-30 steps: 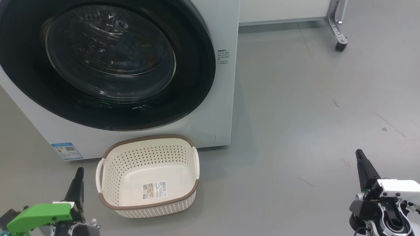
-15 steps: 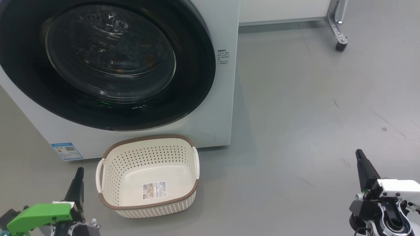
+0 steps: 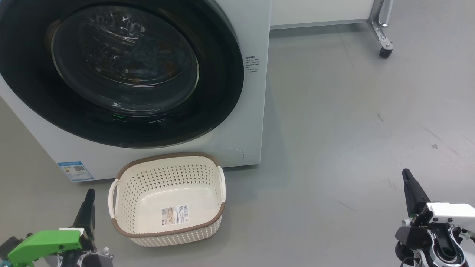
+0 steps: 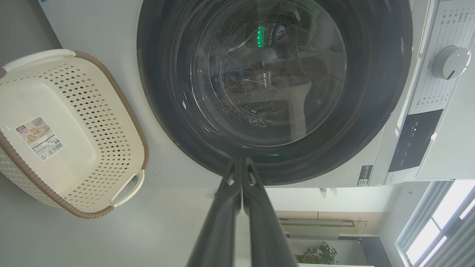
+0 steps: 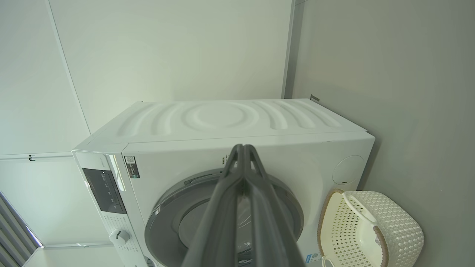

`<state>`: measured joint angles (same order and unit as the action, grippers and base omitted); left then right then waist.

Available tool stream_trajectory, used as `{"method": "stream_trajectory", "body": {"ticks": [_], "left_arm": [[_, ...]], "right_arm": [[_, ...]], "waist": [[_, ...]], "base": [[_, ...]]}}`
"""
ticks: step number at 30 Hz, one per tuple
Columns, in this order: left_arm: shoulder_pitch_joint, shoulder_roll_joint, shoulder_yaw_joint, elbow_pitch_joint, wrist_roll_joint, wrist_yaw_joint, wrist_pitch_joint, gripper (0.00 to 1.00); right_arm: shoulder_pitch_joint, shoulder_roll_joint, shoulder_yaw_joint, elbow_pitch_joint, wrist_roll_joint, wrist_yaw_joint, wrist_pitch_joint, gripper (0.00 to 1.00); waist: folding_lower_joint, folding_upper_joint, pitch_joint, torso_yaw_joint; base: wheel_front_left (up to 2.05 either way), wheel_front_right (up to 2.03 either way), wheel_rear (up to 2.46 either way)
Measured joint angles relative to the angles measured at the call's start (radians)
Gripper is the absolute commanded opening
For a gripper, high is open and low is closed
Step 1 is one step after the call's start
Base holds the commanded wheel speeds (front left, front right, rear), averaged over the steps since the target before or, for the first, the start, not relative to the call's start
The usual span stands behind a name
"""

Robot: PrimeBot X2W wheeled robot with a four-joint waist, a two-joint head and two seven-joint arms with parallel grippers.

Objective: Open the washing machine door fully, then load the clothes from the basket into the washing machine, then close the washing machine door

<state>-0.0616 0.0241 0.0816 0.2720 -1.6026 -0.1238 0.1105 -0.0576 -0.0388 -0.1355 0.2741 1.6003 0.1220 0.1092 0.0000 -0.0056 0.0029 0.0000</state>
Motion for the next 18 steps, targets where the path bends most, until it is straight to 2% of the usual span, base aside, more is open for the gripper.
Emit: {"method": "stream_trajectory", "body": {"ticks": [18], "left_arm": [[0.000, 0.000, 0.000, 0.000, 0.000, 0.000, 0.000, 0.00]], "right_arm": [[0.000, 0.000, 0.000, 0.000, 0.000, 0.000, 0.000, 0.00]], "waist": [[0.0000, 0.0000, 0.000, 0.000]], "base": [[0.00, 0.00, 0.00]]}}
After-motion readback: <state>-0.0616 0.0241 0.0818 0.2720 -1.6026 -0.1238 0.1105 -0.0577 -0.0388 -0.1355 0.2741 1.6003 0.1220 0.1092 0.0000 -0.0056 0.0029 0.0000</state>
